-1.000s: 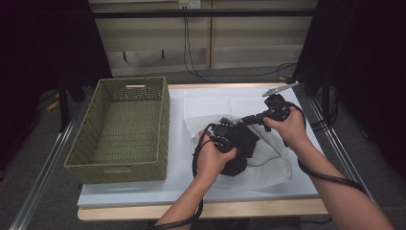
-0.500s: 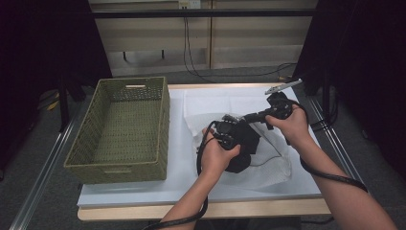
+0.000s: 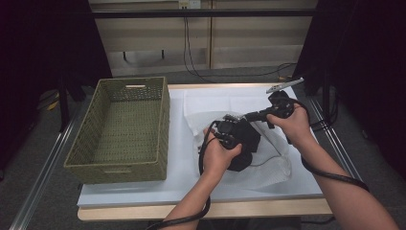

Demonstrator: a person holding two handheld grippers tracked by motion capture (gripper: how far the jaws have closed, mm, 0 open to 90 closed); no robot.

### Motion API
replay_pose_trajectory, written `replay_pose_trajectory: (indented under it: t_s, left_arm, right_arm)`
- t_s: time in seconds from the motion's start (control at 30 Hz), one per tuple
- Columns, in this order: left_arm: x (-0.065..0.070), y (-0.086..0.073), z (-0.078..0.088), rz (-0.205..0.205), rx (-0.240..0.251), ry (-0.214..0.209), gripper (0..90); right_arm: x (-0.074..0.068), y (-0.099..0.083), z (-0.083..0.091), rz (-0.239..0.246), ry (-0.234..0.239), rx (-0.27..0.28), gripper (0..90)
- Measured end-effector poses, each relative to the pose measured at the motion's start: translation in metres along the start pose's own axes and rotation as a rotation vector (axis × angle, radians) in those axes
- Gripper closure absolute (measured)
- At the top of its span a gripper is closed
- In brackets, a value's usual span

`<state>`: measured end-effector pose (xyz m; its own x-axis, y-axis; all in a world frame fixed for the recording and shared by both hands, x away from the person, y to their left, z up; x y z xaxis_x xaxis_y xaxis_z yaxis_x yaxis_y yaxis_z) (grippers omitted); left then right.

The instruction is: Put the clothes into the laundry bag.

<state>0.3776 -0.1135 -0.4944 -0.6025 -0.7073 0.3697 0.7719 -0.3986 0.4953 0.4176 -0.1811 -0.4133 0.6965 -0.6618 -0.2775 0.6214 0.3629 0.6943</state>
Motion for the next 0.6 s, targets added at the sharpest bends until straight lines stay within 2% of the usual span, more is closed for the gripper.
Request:
replay_pose_trajectory:
  t_s: [0.03,0.17,0.27,0.3,0.4,0.47,0.5,0.6]
  left_arm:
    - [0.0,0.001,0.0,0.008,0.008,0.003,67.1]
    - [-0.004,0.002,0.002,-0.002,0.012,0.017,67.0]
    - [-0.004,0.005,0.003,0.013,0.03,0.006,67.0]
    - [-0.005,0.005,0.004,0.004,0.028,0.011,67.0]
    - [-0.004,0.008,0.003,0.02,0.044,0.014,67.0]
    - [-0.006,0.008,0.003,0.011,0.04,0.013,66.9]
    - [-0.006,0.01,0.002,0.023,0.055,0.021,66.9]
    - [-0.007,0.01,0.002,0.019,0.068,0.03,66.6]
  right_arm:
    - [0.0,0.0,0.0,0.002,0.002,-0.001,89.9]
    - [-0.001,0.0,-0.002,0.002,0.005,-0.004,89.9]
    - [-0.001,-0.001,-0.004,0.001,0.012,-0.005,89.9]
    - [-0.001,-0.001,-0.004,-0.001,0.01,-0.008,89.9]
    - [-0.001,-0.001,-0.005,0.0,0.017,-0.009,89.9]
    - [-0.002,0.0,-0.005,0.003,0.018,-0.01,89.9]
    - [-0.002,0.0,-0.005,0.003,0.016,-0.008,89.9]
    - [-0.002,0.001,-0.005,0.004,0.026,0.0,89.9]
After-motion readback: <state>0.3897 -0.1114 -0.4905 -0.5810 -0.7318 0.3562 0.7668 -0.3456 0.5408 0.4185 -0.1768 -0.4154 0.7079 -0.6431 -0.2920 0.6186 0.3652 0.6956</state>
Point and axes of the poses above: each handheld gripper's, and its own axes: z roughly backward along the jaws, y roughly out of its top, x roughly to its right, the point moved 10 cm from there along -z, roughly forward along the jaws, and after that the axes turned 3 degrees about -x, right-handed, at the moved point
